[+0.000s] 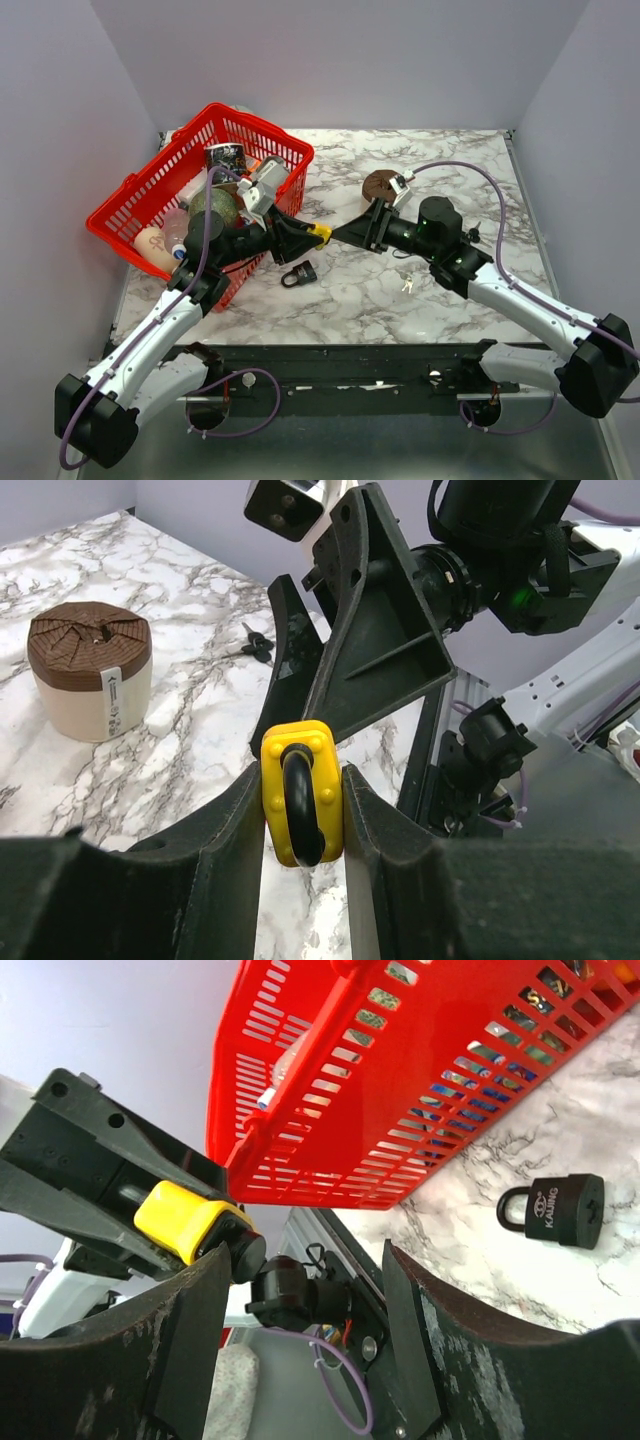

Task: Unlock with the key

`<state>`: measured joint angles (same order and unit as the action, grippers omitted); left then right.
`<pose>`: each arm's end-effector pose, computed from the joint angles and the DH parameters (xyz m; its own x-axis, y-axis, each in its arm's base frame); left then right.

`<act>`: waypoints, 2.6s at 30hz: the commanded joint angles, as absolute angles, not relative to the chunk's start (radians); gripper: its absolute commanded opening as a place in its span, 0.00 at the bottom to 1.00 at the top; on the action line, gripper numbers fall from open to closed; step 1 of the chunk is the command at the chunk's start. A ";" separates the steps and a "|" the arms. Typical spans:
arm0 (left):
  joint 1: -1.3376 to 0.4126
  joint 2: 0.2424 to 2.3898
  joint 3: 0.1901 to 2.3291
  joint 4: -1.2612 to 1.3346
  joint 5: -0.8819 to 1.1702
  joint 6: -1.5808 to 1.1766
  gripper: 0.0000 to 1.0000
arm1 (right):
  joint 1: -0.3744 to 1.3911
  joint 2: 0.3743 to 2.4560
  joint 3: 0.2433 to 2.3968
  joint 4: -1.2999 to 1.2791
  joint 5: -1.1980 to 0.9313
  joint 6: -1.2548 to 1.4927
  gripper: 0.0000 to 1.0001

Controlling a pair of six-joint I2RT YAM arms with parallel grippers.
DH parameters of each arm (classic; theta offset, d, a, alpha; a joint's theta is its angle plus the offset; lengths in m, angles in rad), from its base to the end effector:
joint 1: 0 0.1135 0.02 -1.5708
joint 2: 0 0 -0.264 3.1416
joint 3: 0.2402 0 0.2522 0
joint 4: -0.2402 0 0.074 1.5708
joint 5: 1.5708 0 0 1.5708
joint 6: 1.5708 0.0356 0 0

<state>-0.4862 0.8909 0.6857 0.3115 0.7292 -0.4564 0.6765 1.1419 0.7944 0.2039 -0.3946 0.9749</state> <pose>0.1711 -0.1173 0.3383 -0.3275 -0.1986 -0.9237 0.8799 0.2921 -0.3748 0.1994 0.1777 0.3113 -0.7865 0.3484 -0.5099 -0.3985 0.3445 0.8500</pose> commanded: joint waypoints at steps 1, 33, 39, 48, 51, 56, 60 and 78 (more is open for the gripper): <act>-0.508 0.873 0.695 0.417 0.788 -0.449 0.00 | 0.678 1.192 0.850 0.106 -0.408 0.951 0.69; -0.520 0.856 0.696 0.362 0.709 -0.420 0.00 | 0.657 1.071 0.818 -0.009 -0.399 0.934 0.74; -0.520 0.856 0.696 0.365 0.713 -0.423 0.00 | 0.657 1.091 0.821 0.026 -0.437 0.928 0.74; -0.520 0.864 0.696 0.370 0.716 -0.425 0.00 | 0.658 1.098 0.811 0.075 -0.454 0.930 0.74; -0.520 0.862 0.695 0.371 0.718 -0.426 0.00 | 0.658 1.111 0.805 0.083 -0.460 0.930 0.74; -0.520 0.865 0.693 0.377 0.718 -0.431 0.00 | 0.658 1.138 0.801 0.084 -0.451 0.917 0.74; -0.520 0.867 0.690 0.382 0.716 -0.436 0.00 | 0.658 1.161 0.796 0.097 -0.459 0.916 0.72; -0.520 0.893 0.689 0.382 0.695 -0.437 0.00 | 0.696 1.187 0.811 0.101 -0.474 0.851 0.58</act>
<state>-0.5129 0.8894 0.6792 0.3058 0.6960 -0.4381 0.6769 1.1797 0.8101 0.0841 -0.4576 0.8875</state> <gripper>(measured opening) 0.392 0.582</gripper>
